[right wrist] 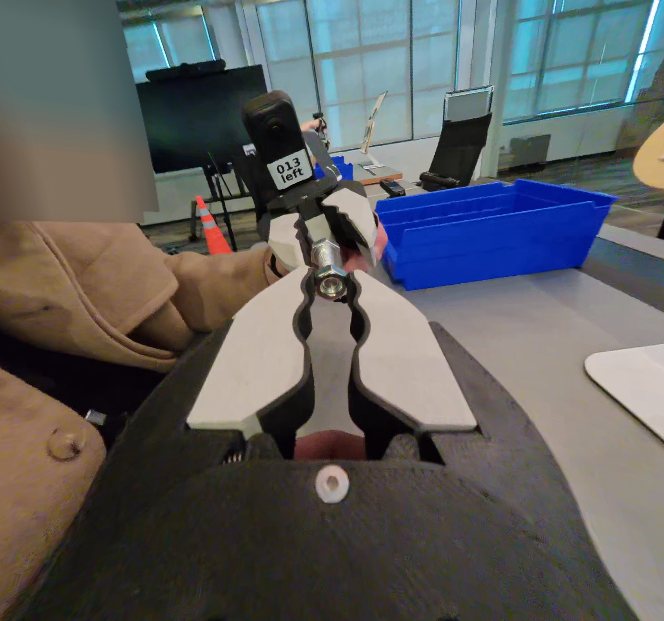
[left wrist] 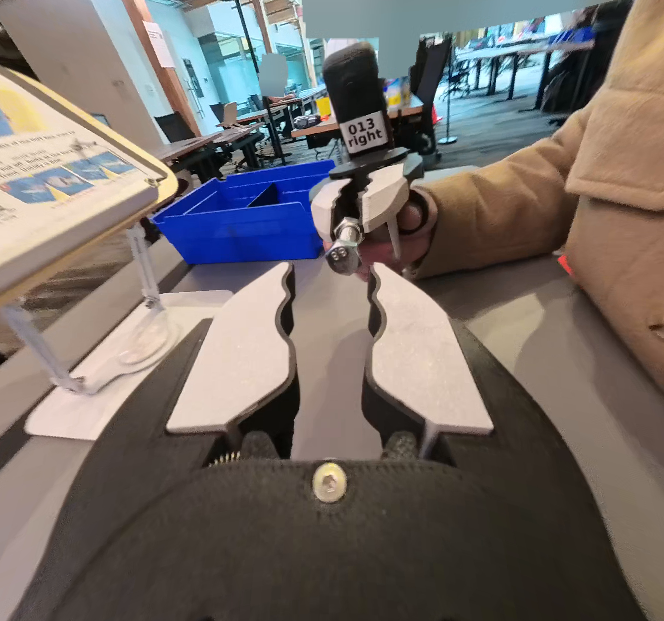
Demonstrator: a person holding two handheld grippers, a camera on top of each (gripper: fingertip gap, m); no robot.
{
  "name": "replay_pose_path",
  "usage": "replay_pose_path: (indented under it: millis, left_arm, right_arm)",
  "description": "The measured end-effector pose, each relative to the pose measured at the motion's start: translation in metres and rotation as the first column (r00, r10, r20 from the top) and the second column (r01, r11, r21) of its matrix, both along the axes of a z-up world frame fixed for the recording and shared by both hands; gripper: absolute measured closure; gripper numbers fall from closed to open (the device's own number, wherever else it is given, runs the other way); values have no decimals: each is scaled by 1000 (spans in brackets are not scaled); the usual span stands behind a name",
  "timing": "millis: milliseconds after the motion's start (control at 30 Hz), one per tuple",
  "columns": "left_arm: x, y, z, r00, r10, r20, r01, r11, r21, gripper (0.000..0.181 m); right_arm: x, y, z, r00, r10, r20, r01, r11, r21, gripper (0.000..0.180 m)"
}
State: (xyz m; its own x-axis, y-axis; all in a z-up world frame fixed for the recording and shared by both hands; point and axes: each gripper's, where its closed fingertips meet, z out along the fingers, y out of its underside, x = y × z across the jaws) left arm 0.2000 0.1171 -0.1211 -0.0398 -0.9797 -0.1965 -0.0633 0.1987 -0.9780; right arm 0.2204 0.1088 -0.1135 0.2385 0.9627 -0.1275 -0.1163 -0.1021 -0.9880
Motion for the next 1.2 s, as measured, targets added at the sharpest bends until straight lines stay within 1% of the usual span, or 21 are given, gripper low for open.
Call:
replay_pose_path:
  millis: [167, 267, 333, 433, 600, 700, 800, 900, 967, 1100, 1167, 1200]
  left_arm:
    - [4, -6, 1, 997, 57, -47, -48, 984, 169, 147]
    - [6, -9, 1, 996, 68, -53, -55, 975, 214, 149]
    - [7, -11, 1, 996, 64, -58, -49, 973, 226, 152]
    - [7, -15, 2, 997, 53, -56, -38, 970, 238, 162]
    - [6, -15, 1, 997, 42, -61, -28, 977, 211, 163]
    - [6, -14, 1, 998, 29, -64, -19, 988, 153, 163]
    - [6, -13, -1, 998, 1, -70, 2, 999, 40, 163]
    - [6, -10, -1, 998, -39, -52, 33, 994, -106, 163]
    - [7, -10, -5, 995, -77, -58, 63, 976, -209, 163]
    - [9, -9, -12, 989, -138, -46, 108, 908, -404, 163]
    - [10, -9, -16, 983, -183, -27, 144, 849, -508, 163]
    - [11, -9, -17, 981, -194, -13, 157, 831, -533, 163]
  right_arm:
    - [-1, 0, 0, 990, 78, -119, -96, 984, -148, 162]
    - [-2, -2, -1, 979, 119, -163, -151, 968, -202, 162]
    - [-4, -4, -3, 972, 149, -179, -189, 954, -232, 163]
    - [-5, -4, -4, 966, 165, -200, -214, 942, -257, 163]
    - [-6, -4, -6, 963, 173, -209, -226, 936, -269, 162]
    - [-6, -3, -7, 967, 162, -196, -209, 945, -253, 162]
    - [-6, -2, -8, 983, 121, -135, -144, 973, -180, 162]
    - [-6, -1, -9, 998, 46, -37, -48, 998, -45, 162]
    - [-5, 0, -11, 999, -11, 48, 8, 998, 68, 162]
    - [-3, 1, -16, 978, -121, 170, 76, 965, 249, 162]
    - [-2, 1, -19, 955, -187, 230, 95, 927, 363, 162]
    - [-1, 0, -20, 940, -224, 259, 98, 901, 423, 162]
